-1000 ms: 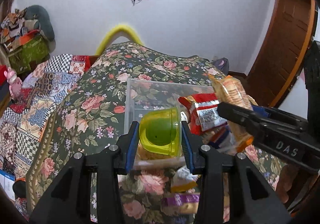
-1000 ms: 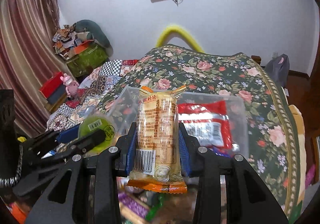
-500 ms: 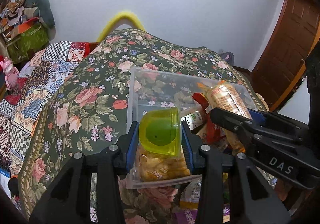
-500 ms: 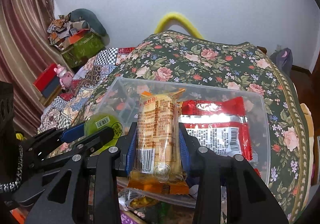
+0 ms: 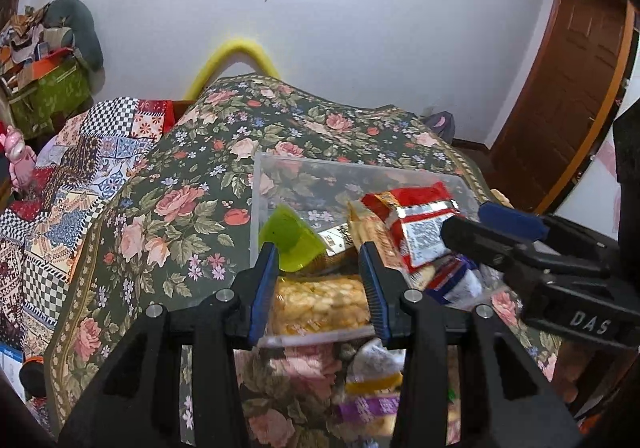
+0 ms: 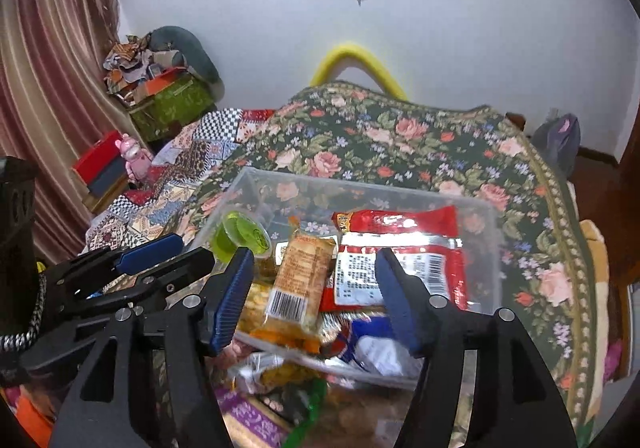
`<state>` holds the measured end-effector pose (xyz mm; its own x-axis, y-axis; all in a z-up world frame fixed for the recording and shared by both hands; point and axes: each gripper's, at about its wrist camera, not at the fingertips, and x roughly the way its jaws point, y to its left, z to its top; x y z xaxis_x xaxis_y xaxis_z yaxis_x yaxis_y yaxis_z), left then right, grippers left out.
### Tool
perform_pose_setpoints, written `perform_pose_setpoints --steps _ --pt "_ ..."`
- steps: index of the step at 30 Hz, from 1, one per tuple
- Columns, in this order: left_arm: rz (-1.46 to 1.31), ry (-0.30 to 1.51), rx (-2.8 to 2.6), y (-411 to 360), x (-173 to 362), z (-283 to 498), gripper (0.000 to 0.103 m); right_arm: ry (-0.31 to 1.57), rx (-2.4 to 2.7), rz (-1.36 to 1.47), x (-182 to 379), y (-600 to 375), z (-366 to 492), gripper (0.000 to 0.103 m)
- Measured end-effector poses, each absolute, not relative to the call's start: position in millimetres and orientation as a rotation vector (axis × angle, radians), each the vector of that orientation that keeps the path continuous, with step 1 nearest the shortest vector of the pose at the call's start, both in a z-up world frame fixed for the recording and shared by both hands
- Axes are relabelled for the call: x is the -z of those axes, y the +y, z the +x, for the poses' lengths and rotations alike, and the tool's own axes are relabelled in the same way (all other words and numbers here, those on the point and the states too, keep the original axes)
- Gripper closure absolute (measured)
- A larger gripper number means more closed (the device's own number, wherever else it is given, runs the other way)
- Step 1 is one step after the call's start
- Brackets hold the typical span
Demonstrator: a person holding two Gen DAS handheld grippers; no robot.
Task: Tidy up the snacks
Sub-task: 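Lower the green jelly cup and wafer pack into the clear box and release, then grasp the yellow-white chip bag with the left tool while the right tool grasps the clear zip bag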
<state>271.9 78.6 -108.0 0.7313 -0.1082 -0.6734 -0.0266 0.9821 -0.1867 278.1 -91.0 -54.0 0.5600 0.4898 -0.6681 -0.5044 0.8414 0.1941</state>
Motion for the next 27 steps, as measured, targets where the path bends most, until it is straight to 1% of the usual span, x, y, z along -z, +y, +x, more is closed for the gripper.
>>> perform_pose_setpoints --steps 1,3,8,10,11,12,15,18,20,21,27 --pt "-0.184 0.747 0.052 77 106 267 0.060 0.775 -0.588 -0.021 52 -95 274 0.040" --pt "-0.175 0.745 0.065 74 105 259 0.055 0.768 -0.588 -0.025 52 -102 266 0.037" --pt "-0.149 0.757 0.100 64 108 241 0.050 0.786 -0.574 -0.022 64 -121 250 0.033" --pt "-0.147 0.769 0.114 61 112 234 0.044 0.800 -0.557 -0.030 74 -128 244 0.032" --pt "-0.147 0.781 0.122 59 114 232 0.037 0.807 -0.549 -0.034 77 -130 242 0.032" --pt "-0.144 0.792 0.127 57 117 229 0.036 0.817 -0.539 -0.039 82 -132 241 0.032" --pt "-0.118 0.835 0.141 50 130 225 0.036 0.855 -0.525 -0.037 96 -140 237 0.031" --pt "-0.112 0.871 0.150 45 143 223 0.036 0.898 -0.519 -0.019 111 -147 237 0.028" --pt "-0.120 0.896 0.158 41 151 225 0.036 0.924 -0.522 -0.008 120 -149 237 0.021" --pt "-0.128 0.905 0.161 39 155 226 0.036 0.936 -0.522 -0.002 124 -149 237 0.019" --pt "-0.118 0.932 0.165 26 174 243 0.036 0.978 -0.526 0.015 137 -147 241 0.018"
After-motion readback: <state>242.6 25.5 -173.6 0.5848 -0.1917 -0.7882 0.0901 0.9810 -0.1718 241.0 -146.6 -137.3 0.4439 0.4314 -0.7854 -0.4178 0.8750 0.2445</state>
